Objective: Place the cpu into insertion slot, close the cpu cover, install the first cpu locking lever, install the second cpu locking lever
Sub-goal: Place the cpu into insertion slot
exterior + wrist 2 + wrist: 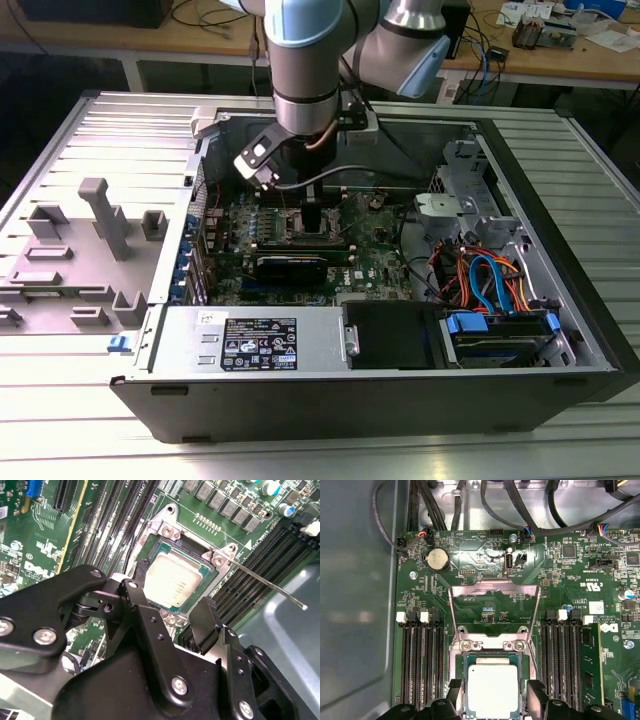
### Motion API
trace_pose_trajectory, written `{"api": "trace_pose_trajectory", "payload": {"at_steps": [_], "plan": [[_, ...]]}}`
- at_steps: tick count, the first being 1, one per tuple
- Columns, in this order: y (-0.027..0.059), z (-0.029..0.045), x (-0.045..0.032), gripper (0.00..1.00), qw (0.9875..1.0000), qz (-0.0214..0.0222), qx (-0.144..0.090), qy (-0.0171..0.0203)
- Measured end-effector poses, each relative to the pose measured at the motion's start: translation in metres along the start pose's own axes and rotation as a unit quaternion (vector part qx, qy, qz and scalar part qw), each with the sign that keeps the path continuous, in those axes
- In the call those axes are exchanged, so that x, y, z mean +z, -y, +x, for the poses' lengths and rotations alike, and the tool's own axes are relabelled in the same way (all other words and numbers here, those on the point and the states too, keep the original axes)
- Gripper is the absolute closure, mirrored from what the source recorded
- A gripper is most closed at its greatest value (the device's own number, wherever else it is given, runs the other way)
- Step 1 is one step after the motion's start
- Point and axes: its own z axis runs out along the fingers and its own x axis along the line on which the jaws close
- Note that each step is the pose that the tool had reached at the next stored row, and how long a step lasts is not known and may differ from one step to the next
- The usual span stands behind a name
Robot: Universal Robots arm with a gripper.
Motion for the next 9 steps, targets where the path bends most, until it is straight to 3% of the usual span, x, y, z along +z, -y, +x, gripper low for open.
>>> {"api": "trace_pose_trajectory", "payload": {"at_steps": [3,5,6,8,9], "plan": [[-0.0018,0.0,-0.0039,0.46,1.0,0.0054,0.0,0.0001],[-0.0042,0.0001,-0.0097,0.71,0.9999,0.015,0.0,0.0001],[-0.0055,0.0001,-0.0103,0.76,0.9998,0.0198,0.0,-0.0009],[-0.0067,0.0,-0.0103,0.89,0.9997,0.0224,0.0,-0.0017],[-0.0067,0.0001,-0.0104,0.89,0.9997,0.0225,0.0,-0.0017]]}}
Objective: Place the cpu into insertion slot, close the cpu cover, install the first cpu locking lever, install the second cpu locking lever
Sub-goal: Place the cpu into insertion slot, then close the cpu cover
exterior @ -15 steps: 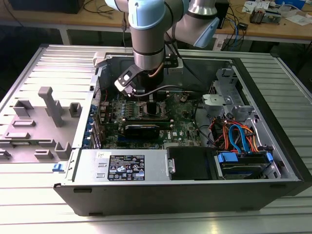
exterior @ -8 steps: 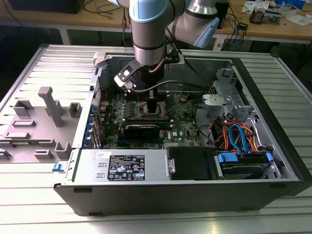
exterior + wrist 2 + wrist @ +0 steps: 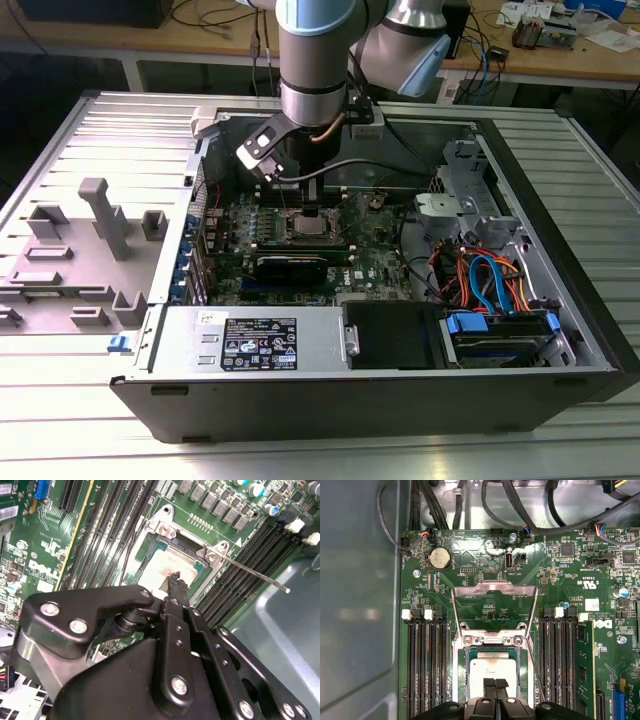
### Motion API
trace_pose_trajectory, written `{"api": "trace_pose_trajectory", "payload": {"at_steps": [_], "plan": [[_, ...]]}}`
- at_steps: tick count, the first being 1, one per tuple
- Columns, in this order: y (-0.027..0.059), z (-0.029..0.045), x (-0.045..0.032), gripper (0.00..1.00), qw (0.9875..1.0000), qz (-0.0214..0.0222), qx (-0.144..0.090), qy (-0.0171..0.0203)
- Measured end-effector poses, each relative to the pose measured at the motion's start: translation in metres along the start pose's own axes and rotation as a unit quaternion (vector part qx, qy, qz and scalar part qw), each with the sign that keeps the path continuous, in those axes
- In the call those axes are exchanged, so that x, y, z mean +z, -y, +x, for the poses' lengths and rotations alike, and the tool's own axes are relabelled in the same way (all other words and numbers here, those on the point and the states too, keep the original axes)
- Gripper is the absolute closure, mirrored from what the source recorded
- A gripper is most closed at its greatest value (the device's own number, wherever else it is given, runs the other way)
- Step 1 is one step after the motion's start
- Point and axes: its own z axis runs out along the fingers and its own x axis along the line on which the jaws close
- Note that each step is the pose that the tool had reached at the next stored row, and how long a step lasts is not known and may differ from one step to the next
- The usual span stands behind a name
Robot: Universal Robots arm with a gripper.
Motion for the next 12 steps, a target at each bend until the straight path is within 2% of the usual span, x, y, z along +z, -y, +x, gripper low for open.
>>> {"api": "trace_pose_trajectory", "payload": {"at_steps": [12], "plan": [[-0.0001,0.0,0.0,0.89,1.0,0.0013,0.0,-0.0001]]}}
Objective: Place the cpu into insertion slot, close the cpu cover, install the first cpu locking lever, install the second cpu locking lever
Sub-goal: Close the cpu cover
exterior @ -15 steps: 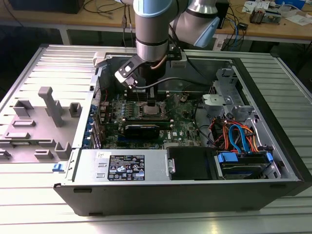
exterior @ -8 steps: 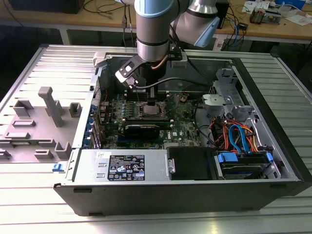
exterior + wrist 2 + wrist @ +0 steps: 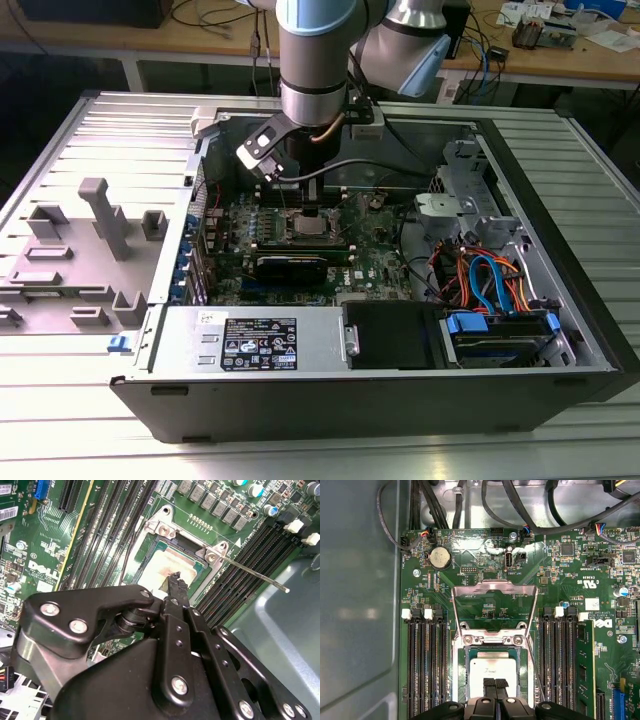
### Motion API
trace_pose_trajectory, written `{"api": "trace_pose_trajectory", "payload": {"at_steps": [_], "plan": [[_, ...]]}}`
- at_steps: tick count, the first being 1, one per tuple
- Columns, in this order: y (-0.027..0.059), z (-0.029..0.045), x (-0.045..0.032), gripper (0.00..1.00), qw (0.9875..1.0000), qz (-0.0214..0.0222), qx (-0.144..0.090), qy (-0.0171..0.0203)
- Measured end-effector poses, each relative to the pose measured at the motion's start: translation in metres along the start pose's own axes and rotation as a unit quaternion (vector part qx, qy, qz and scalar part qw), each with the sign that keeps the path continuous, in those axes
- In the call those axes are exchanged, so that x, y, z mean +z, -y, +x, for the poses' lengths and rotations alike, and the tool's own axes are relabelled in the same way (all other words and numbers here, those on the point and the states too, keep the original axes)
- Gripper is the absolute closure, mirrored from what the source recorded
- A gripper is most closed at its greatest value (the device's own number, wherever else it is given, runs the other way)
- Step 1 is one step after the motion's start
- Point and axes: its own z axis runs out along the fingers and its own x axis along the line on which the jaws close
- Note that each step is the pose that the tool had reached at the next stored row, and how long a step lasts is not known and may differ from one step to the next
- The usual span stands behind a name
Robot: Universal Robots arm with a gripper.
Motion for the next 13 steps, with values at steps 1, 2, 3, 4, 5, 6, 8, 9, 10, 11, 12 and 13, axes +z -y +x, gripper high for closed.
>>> {"api": "trace_pose_trajectory", "payload": {"at_steps": [1,2,3,4,5,6,8,9,10,11,12,13], "plan": [[0.0,0.0,0.0,0.89,1.0,0.0001,0.0,0.0],[0.0,0.0,0.0,0.89,1.0,0.0002,0.0,0.0],[0.0,0.0,0.0,0.89,1.0,0.0002,0.0,0.0],[0.0,0.0,0.0,0.89,1.0,0.0002,0.0,-0.0001],[-0.0001,0.0001,-0.0002,0.89,1.0,0.0002,0.0,-0.0001],[-0.0001,0.0,-0.0013,0.89,1.0,0.0002,0.0,0.0],[-0.0004,0.0001,-0.0065,0.89,1.0,0.0003,0.0,-0.0001],[-0.0006,0.0002,-0.0081,0.89,1.0,0.0004,0.0,-0.0001],[-0.0007,0.0002,-0.0088,0.89,1.0,0.0005,0.0,-0.0001],[-0.001,0.0001,-0.0095,0.89,1.0,0.0007,0.0,-0.0001],[-0.0017,0.0002,-0.0102,0.89,1.0,0.0016,0.0,-0.0003],[-0.0021,0.0002,-0.0102,0.89,1.0,0.0027,0.0,-0.0013]]}}
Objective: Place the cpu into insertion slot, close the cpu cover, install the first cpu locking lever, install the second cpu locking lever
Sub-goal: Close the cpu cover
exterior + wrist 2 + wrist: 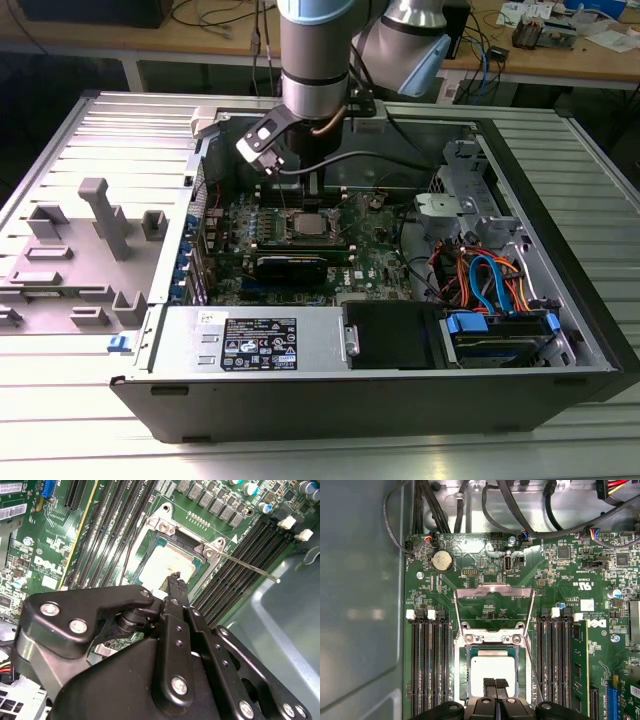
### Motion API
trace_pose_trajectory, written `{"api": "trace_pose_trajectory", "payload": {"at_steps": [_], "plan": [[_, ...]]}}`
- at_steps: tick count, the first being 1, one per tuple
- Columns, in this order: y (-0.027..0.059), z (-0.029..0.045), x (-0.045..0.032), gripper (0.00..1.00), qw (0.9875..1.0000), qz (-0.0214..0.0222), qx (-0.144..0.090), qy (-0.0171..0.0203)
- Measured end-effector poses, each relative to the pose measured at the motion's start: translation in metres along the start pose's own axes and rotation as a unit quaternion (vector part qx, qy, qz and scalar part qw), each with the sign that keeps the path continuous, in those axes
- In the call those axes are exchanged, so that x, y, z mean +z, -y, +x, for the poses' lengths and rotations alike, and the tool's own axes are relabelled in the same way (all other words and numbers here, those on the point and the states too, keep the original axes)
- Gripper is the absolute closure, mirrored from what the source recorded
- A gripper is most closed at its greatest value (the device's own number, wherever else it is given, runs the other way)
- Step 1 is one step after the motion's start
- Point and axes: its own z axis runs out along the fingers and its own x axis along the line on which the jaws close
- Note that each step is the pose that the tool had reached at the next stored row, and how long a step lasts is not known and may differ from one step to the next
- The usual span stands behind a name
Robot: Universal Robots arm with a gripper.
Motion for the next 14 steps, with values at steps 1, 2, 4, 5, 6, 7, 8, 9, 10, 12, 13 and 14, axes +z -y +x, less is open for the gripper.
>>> {"api": "trace_pose_trajectory", "payload": {"at_steps": [1,2,4,5,6,7,8,9,10,12,13,14], "plan": [[-0.0001,0.0,0.0,0.89,1.0,0.0004,0.0,-0.0011],[-0.0001,0.0,0.0,0.89,1.0,0.0005,0.0,-0.0011],[-0.0008,0.0,-0.0001,0.89,1.0,0.0031,0.0,-0.0028],[-0.0011,0.0,-0.0001,0.89,1.0,0.0046,0.0,-0.003],[-0.0016,-0.0001,-0.0001,0.89,1.0,0.0065,0.0,-0.003],[-0.0016,-0.0001,-0.0001,0.89,1.0,0.007,0.0,-0.003],[-0.0017,0.0,-0.0001,0.89,1.0,0.0079,0.0,-0.003],[-0.0017,0.0,-0.0001,0.89,1.0,0.0081,0.0,-0.003],[-0.0017,0.0,0.0,0.89,1.0,0.0081,0.0,-0.0028],[-0.0017,0.0,-0.0002,0.89,1.0,0.008,0.0,-0.002],[-0.0018,0.0,-0.0006,0.89,1.0,0.0081,0.0,-0.0017],[-0.0017,0.0,-0.0014,0.89,1.0,0.0081,0.0,-0.0011]]}}
